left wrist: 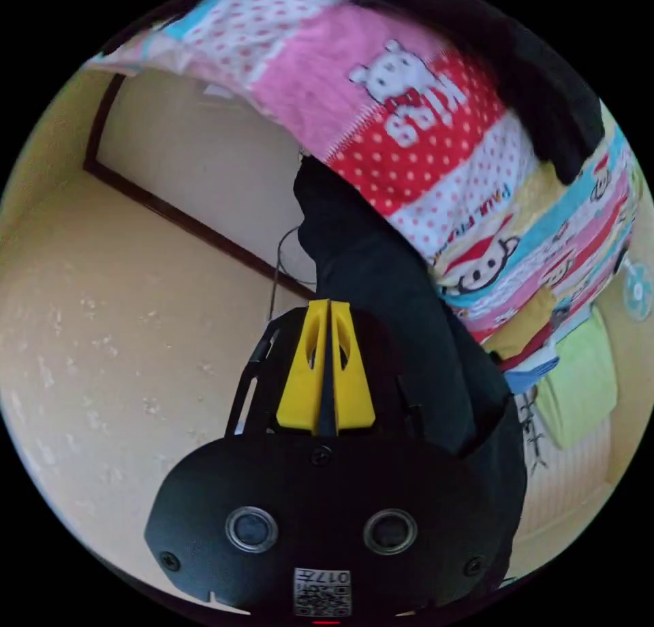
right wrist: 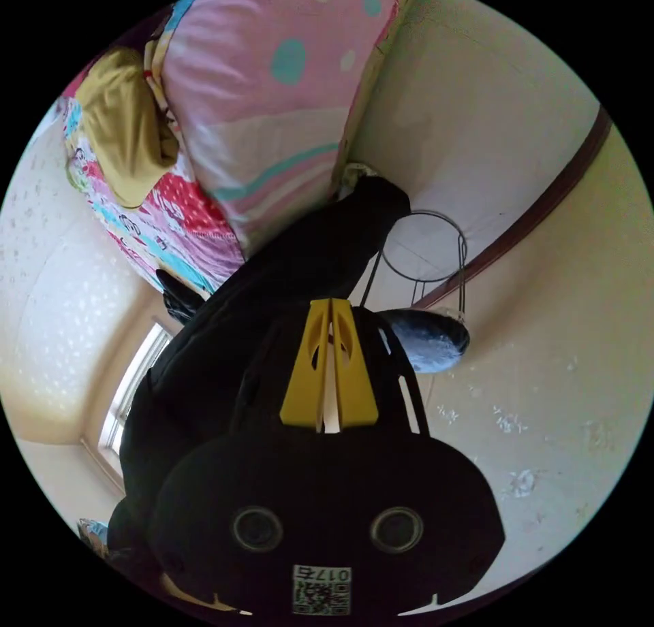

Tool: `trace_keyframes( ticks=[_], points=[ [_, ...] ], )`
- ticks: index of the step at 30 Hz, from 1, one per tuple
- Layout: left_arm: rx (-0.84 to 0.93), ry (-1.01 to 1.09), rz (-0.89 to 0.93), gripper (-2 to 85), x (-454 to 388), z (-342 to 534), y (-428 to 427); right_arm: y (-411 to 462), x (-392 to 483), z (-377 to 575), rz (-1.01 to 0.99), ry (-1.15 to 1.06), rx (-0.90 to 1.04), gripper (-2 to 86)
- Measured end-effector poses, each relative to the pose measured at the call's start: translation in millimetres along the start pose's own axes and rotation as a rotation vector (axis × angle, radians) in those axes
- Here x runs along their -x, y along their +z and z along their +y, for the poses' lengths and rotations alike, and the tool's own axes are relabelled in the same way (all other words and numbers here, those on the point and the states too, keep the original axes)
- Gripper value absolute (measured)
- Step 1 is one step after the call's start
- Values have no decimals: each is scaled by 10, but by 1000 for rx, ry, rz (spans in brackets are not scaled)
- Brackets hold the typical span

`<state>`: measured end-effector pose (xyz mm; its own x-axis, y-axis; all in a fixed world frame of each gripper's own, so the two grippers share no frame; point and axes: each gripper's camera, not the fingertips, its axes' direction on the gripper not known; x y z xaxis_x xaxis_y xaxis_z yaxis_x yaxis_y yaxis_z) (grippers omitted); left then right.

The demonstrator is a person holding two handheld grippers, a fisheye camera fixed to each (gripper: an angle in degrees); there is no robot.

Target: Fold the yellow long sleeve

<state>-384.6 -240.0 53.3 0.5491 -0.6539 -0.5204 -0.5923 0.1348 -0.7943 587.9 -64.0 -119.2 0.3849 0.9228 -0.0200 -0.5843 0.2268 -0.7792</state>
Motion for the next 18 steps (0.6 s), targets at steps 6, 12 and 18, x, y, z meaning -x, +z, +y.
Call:
trace_keyframes(
  ticks=[6,12,18],
  points=[
    [-157,-67,269,-5,469,294,-189,927,1456,-52,142,-170,-9,2],
    [-109,92,215,-2,29,48,-335,2053,3544,173,400,-570,17,2],
    [-299,516,129,53,-1231,-37,-1356,3223,4672,1307,710,-977,-193,3]
  ],
)
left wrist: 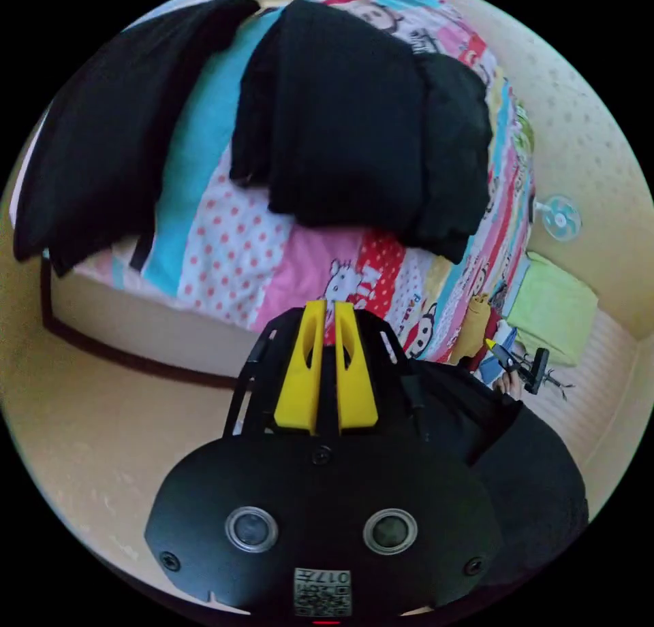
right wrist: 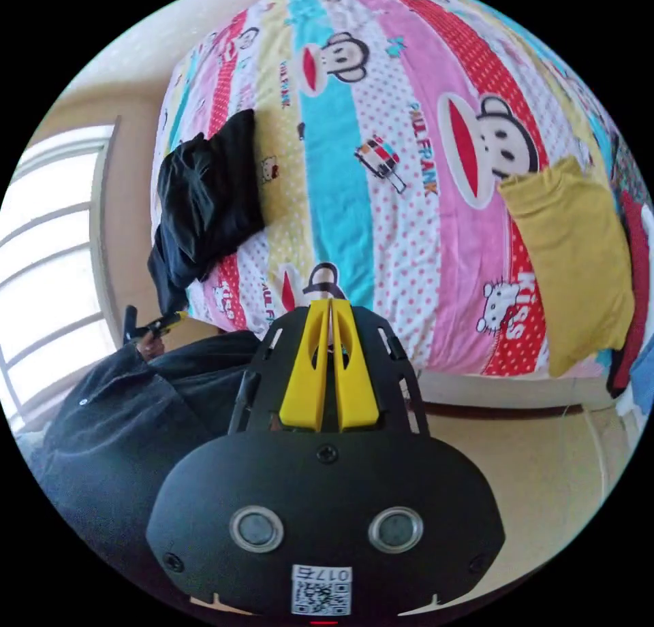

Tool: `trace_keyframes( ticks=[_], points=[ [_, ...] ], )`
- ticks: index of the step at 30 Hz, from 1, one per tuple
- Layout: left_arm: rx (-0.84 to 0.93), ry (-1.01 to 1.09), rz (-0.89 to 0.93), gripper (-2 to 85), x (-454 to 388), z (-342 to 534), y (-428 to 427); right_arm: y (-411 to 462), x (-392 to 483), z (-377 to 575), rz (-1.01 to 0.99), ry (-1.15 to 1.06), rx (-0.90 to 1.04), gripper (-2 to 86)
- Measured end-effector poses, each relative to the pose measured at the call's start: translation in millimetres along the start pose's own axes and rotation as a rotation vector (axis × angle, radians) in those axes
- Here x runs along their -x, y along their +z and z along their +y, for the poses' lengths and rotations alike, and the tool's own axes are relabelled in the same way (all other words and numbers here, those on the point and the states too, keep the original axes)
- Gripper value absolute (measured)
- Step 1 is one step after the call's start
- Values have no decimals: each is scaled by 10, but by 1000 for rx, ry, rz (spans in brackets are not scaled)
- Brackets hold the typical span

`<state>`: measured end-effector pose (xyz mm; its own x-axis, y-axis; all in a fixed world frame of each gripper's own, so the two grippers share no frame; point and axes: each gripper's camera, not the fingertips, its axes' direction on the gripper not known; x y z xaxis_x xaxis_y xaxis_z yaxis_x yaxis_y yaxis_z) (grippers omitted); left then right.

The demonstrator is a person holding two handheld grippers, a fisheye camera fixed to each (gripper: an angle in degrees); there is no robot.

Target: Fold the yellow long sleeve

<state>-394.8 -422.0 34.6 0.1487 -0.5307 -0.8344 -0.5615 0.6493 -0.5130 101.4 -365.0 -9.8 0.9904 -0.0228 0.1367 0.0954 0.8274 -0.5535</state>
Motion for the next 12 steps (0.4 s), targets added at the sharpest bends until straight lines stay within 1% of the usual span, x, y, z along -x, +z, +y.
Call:
trace_keyframes(
  ticks=[2,5,8,9,10,11,12],
  points=[
    [-110,144,-18,106,-574,-298,-233,-23,440,85,35,-52,-76,4],
    [-202,245,67,116,-1218,-637,-370,5,934,241,64,-123,-73,3],
    [-262,306,32,112,-1813,-933,-349,-78,1178,491,201,-71,-142,4],
    [-254,311,20,109,-1909,-995,-301,-107,1201,584,215,-23,-165,4],
    [-199,307,0,102,-2054,-1126,-138,-115,1201,627,211,3,-173,4],
    [-102,279,-29,92,-2140,-1251,102,-111,1189,711,189,52,-184,3],
    [-56,261,-52,86,-2161,-1288,223,-83,1170,794,170,105,-192,3]
  ],
)
